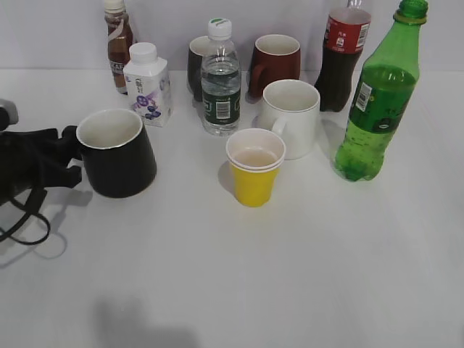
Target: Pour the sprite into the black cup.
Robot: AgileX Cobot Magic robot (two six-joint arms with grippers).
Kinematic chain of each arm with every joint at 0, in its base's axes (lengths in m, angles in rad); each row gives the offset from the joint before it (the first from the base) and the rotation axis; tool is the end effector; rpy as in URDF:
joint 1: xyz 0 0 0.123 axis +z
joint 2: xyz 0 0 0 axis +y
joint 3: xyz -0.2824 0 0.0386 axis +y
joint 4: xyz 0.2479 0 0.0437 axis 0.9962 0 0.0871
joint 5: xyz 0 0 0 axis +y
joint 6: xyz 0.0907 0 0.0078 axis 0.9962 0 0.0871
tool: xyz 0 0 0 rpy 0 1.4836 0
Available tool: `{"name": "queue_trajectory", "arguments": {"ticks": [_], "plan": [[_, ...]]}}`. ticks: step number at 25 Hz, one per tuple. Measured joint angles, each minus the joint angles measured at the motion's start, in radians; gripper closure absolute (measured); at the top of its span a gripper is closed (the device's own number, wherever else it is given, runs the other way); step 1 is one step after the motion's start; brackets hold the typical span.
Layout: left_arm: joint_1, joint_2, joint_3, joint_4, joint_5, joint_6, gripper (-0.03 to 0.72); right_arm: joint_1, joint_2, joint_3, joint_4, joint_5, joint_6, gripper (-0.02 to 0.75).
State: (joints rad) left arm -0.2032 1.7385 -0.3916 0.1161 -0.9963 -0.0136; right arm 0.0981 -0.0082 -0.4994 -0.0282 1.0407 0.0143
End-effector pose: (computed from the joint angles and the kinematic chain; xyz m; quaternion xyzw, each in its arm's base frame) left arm 0.2629 -0.0632 0.1390 0.1294 0.7838 -0.0851 0.6014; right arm -0.0050 -0.0027 0.2786 -0.0350 0.8451 0.0159 0.5332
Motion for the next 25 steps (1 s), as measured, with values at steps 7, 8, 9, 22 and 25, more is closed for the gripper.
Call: {"name": "queue_trajectory", "arguments": {"ticks": [7, 8, 9, 22, 25], "plan": [[0.0, 0.094, -0.115, 0.017, 0.014, 0.0, 0.519, 0.0, 0.0, 0.0, 0.001, 0.0, 0.0, 0.15], [0.0, 0.1, -0.131, 0.036, 0.028, 0.0, 0.532, 0.0, 0.0, 0.0, 0.001, 0.0, 0.0, 0.15], [0.0, 0.104, -0.143, 0.059, 0.038, 0.0, 0.55, 0.0, 0.0, 0.0, 0.002, 0.0, 0.0, 0.15], [-0.003, 0.048, -0.164, 0.122, 0.095, 0.014, 0.634, 0.0, 0.004, -0.019, 0.134, -0.083, -0.1, 0.15], [-0.003, -0.022, -0.164, 0.125, 0.121, 0.014, 0.634, 0.0, 0.078, -0.026, 0.194, -0.306, -0.167, 0.15]]}}
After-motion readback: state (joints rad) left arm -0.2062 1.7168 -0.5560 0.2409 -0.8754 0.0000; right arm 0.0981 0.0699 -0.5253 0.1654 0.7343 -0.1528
